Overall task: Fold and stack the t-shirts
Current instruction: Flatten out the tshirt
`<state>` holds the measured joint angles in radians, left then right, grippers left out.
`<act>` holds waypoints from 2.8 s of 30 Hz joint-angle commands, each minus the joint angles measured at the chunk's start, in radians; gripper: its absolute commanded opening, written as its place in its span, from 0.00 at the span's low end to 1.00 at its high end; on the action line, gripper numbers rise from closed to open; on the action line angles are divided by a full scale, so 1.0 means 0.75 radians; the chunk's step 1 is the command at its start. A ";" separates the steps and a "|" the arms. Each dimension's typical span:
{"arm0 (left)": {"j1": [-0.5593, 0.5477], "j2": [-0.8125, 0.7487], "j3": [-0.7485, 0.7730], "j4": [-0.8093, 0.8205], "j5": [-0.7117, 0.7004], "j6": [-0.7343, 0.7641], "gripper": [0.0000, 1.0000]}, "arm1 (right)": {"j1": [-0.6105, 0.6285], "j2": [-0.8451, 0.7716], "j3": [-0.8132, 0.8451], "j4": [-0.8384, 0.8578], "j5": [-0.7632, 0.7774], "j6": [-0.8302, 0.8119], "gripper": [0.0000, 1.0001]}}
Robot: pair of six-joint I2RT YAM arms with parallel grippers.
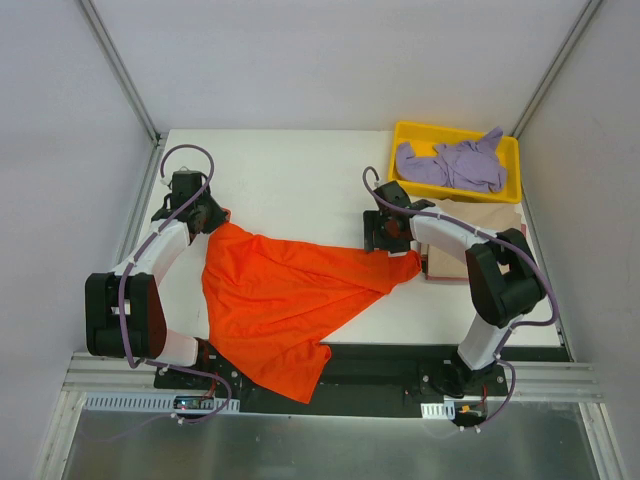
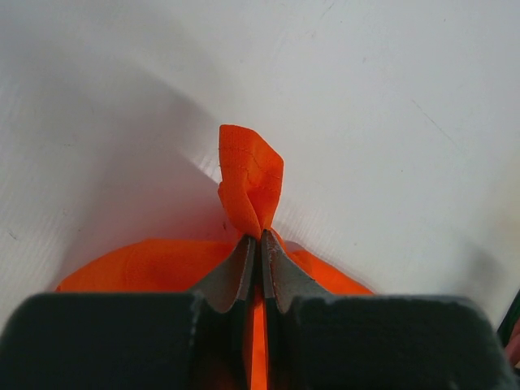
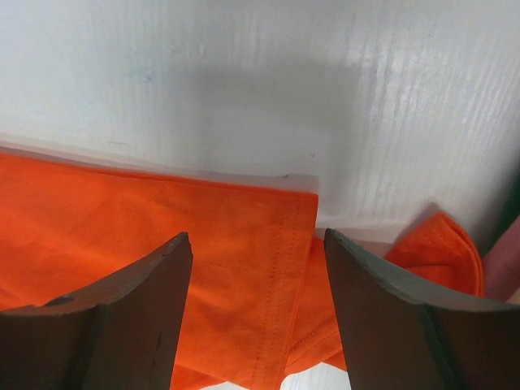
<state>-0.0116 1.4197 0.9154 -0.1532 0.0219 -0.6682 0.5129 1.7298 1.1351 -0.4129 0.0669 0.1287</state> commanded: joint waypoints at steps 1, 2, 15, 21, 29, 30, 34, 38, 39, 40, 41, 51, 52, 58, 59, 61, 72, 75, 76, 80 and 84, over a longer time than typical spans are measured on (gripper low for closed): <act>0.005 -0.009 -0.018 0.030 0.020 0.022 0.00 | 0.022 0.058 0.045 -0.012 0.031 -0.020 0.68; 0.005 -0.009 -0.018 0.028 0.022 0.026 0.00 | 0.028 0.070 0.045 -0.008 0.044 -0.020 0.68; 0.005 -0.048 -0.040 0.028 0.018 0.028 0.00 | 0.073 0.132 0.063 0.009 0.168 -0.063 0.41; 0.005 -0.079 -0.038 0.030 -0.007 0.036 0.00 | 0.077 0.113 0.106 0.009 0.226 -0.086 0.13; 0.005 -0.254 -0.006 -0.037 -0.013 0.024 0.00 | 0.112 -0.154 0.162 -0.036 0.356 -0.255 0.01; 0.005 -0.303 0.001 -0.049 -0.021 0.020 0.00 | 0.116 -0.224 0.164 -0.045 0.369 -0.276 0.01; 0.005 -0.532 0.023 -0.074 -0.066 -0.003 0.00 | 0.124 -0.500 0.168 -0.077 0.377 -0.347 0.01; 0.005 -0.741 0.125 -0.076 -0.031 0.032 0.00 | 0.126 -0.764 0.198 -0.077 0.136 -0.425 0.01; 0.007 -0.782 0.160 -0.076 0.005 0.052 0.00 | 0.128 -0.827 0.209 -0.073 0.065 -0.433 0.01; 0.005 -0.819 0.205 -0.076 0.030 0.066 0.00 | 0.132 -0.886 0.225 -0.073 0.014 -0.442 0.01; 0.005 -0.849 0.254 -0.080 0.044 0.075 0.00 | 0.134 -0.934 0.245 -0.077 -0.027 -0.440 0.01; 0.005 -1.040 0.700 -0.139 0.112 0.212 0.00 | 0.140 -1.124 0.701 -0.247 -0.600 -0.401 0.01; 0.005 -1.044 0.747 -0.158 0.100 0.230 0.00 | 0.140 -1.126 0.738 -0.249 -0.627 -0.385 0.01; 0.005 -1.030 0.990 -0.197 0.036 0.320 0.00 | 0.140 -1.110 0.941 -0.308 -0.678 -0.321 0.01; 0.005 -1.022 1.015 -0.195 0.026 0.330 0.00 | 0.140 -1.110 0.949 -0.306 -0.662 -0.315 0.01; 0.005 -0.993 1.076 -0.193 0.022 0.347 0.00 | 0.142 -1.112 0.953 -0.292 -0.638 -0.311 0.01; 0.005 -0.548 1.050 -0.160 -0.088 0.386 0.00 | 0.128 -0.814 0.804 -0.243 0.229 -0.356 0.01; 0.005 -0.333 0.954 -0.129 -0.223 0.367 0.00 | 0.043 -0.593 0.790 -0.206 0.250 -0.331 0.01; 0.005 -0.245 0.923 -0.107 -0.264 0.369 0.00 | 0.004 -0.501 0.792 -0.198 0.242 -0.291 0.01; 0.005 0.155 0.898 -0.072 -0.309 0.408 0.20 | -0.105 -0.137 0.818 -0.074 0.175 -0.229 0.03; 0.005 0.644 1.066 -0.178 -0.307 0.431 0.62 | -0.162 0.333 1.024 0.027 0.034 -0.258 0.22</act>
<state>-0.0116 1.6722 1.6238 -0.2085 -0.1566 -0.3752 0.4316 1.7447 1.7653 -0.4744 0.1535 -0.0734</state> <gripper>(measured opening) 0.381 0.163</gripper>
